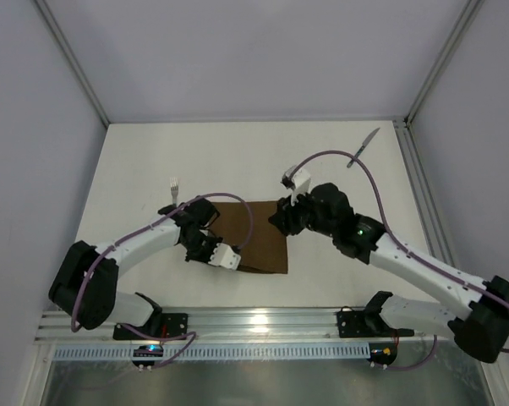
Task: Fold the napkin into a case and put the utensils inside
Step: Fold the upper triangle-folded napkin at the center of the board.
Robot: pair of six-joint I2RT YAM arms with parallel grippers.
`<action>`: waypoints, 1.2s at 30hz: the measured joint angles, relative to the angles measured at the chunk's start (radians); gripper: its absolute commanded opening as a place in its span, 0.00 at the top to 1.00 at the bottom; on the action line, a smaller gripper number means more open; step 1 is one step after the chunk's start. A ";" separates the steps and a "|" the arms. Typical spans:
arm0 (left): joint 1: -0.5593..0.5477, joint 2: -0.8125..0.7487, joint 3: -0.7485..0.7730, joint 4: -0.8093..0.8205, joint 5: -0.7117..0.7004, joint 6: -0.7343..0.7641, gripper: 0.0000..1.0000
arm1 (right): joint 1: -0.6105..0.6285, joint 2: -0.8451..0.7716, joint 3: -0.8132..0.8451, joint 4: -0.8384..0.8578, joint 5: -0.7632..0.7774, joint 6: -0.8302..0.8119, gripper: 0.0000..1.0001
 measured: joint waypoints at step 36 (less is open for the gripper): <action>0.093 0.142 0.206 -0.280 0.201 -0.128 1.00 | 0.616 0.410 -0.344 0.713 0.468 -0.552 0.32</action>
